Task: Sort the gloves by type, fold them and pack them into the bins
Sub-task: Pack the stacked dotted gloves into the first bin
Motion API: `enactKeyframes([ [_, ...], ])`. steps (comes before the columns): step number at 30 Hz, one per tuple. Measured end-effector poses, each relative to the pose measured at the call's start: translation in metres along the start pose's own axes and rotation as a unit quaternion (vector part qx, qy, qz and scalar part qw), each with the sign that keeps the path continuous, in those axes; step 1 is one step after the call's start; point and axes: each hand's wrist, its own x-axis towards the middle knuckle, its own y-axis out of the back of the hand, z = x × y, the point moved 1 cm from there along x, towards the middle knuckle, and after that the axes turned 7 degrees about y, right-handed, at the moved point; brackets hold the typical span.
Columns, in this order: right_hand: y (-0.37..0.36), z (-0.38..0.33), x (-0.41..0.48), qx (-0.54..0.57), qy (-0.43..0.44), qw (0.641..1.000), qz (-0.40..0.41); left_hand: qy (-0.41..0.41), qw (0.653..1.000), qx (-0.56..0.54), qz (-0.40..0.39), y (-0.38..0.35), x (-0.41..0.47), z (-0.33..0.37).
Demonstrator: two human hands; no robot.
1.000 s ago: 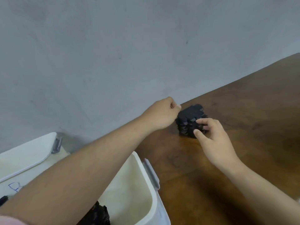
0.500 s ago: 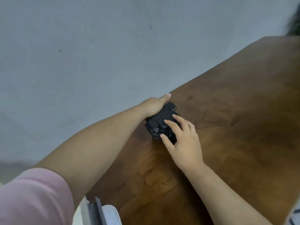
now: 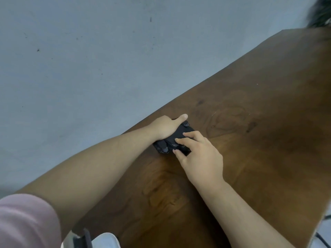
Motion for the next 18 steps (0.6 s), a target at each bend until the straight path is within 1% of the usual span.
enactKeyframes([
  [3, 0.001, 0.001, 0.0, 0.003, -0.01, 1.0, 0.005, 0.02, 0.999, 0.006, -0.028, 0.001, -0.002, 0.006],
  [8, 0.002, 0.003, 0.0, 0.005, -0.006, 1.0, 0.008, 0.054, 0.995, -0.029, -0.073, 0.003, -0.001, 0.004],
  [13, -0.002, 0.004, 0.0, -0.008, 0.004, 0.999, 0.035, 0.045, 0.997, -0.043, -0.051, 0.004, 0.0, 0.004],
  [16, -0.006, 0.005, 0.001, -0.003, 0.013, 0.999, 0.053, 0.044, 0.995, -0.076, -0.051, 0.008, 0.0, 0.003],
  [18, -0.009, 0.007, 0.002, 0.005, 0.022, 0.998, 0.066, 0.033, 0.996, -0.075, -0.031, 0.011, 0.0, 0.002],
])
